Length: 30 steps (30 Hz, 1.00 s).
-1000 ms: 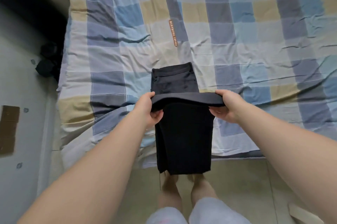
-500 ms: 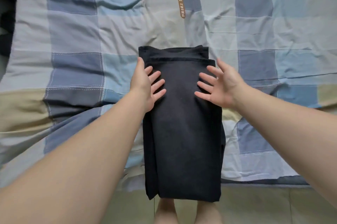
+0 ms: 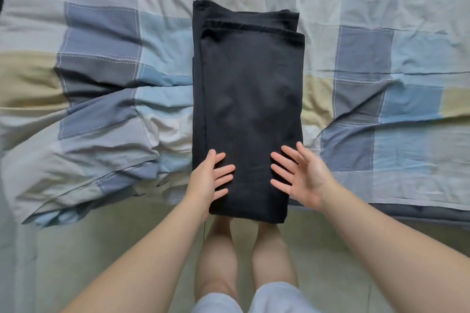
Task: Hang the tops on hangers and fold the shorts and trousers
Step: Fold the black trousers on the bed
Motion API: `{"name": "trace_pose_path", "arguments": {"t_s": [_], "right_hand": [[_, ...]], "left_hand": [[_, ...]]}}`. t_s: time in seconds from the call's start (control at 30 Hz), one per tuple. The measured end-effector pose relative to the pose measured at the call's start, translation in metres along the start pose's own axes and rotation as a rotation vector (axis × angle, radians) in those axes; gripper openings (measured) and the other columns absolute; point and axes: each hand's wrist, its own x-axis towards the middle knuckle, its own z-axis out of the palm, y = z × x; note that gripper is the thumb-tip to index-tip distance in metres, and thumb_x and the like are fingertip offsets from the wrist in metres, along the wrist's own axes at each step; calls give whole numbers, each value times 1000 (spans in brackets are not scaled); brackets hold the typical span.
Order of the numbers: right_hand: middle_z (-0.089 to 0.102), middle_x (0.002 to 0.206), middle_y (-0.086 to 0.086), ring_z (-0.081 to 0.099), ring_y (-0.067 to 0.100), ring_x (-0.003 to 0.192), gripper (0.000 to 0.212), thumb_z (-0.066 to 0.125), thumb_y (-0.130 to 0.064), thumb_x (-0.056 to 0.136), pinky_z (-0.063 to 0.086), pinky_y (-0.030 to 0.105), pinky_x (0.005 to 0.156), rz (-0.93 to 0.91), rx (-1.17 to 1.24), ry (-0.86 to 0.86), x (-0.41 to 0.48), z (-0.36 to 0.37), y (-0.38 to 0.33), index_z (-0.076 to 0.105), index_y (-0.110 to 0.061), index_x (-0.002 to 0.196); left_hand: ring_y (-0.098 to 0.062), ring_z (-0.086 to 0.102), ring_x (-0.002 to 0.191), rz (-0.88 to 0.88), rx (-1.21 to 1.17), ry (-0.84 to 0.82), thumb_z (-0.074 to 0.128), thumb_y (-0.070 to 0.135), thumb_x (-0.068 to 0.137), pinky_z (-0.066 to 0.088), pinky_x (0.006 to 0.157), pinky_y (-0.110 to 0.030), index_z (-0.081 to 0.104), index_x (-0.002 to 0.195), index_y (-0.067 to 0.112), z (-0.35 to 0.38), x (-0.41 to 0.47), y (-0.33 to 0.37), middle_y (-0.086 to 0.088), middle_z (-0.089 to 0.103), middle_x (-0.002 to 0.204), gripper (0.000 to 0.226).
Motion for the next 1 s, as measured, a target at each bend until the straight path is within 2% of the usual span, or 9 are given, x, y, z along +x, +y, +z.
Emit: {"name": "trace_pose_path", "arguments": {"t_s": [0.13,0.27,0.33,0.4,0.43,0.5,0.67,0.83,1.0], "right_hand": [[68,129,2,51,27,133,50,48,-54,99,43,53,104,120,-52,104,2,-48,57,54,-26,140],[60,136,5,47,27,135,55,59,-54,94,43,51,96,187,-144,216,9,-76,92,51,-28,142],[47,149,3,40,24,140,63,69,-52,88,44,51,96,200,-256,266,14,-82,101,47,-33,144],[38,156,-3,33,21,145,76,75,-48,84,40,49,97,201,-367,253,21,-85,105,38,-35,149],[38,156,-5,31,20,146,81,77,-46,83,38,49,98,196,-396,238,26,-87,105,34,-34,151],[51,145,-5,37,16,142,73,79,-43,81,36,49,103,184,-417,198,35,-88,104,44,-27,144],[77,109,-6,73,11,99,39,74,-41,86,44,41,90,185,-496,31,35,-81,103,65,-27,122],[77,105,-10,75,7,88,29,75,-37,87,51,38,84,174,-487,57,23,-71,108,67,-31,114],[76,109,-11,69,11,106,29,74,-34,89,56,39,83,135,-461,85,-3,-69,101,68,-27,116]], "left_hand": [[-15,69,100,-128,72,48,38,55,103,50,94,-41,69,108,24,-12,2,-46,2,76,104,44],[-20,65,79,-169,227,209,55,49,98,44,69,-31,62,80,13,-29,14,-83,-3,73,95,40],[-26,51,69,-130,317,306,69,49,89,38,70,-34,47,71,16,-40,21,-99,-4,58,80,44],[-22,52,87,-119,318,333,78,51,80,44,86,-42,54,105,12,-49,28,-108,-2,52,100,52],[-22,52,107,-106,326,332,80,51,78,41,98,-41,42,134,13,-53,31,-110,-2,50,121,78],[-22,46,131,-64,356,319,83,50,76,34,107,-36,23,152,17,-59,39,-113,-2,39,150,103],[-6,61,95,-48,371,170,80,49,78,48,73,-30,60,107,28,-67,45,-112,13,64,111,41],[0,62,78,-17,351,116,77,42,84,42,61,-18,66,104,28,-61,30,-116,15,67,91,27],[8,61,52,17,270,85,76,27,88,43,46,-7,71,98,22,-54,5,-113,17,70,72,12]]}}
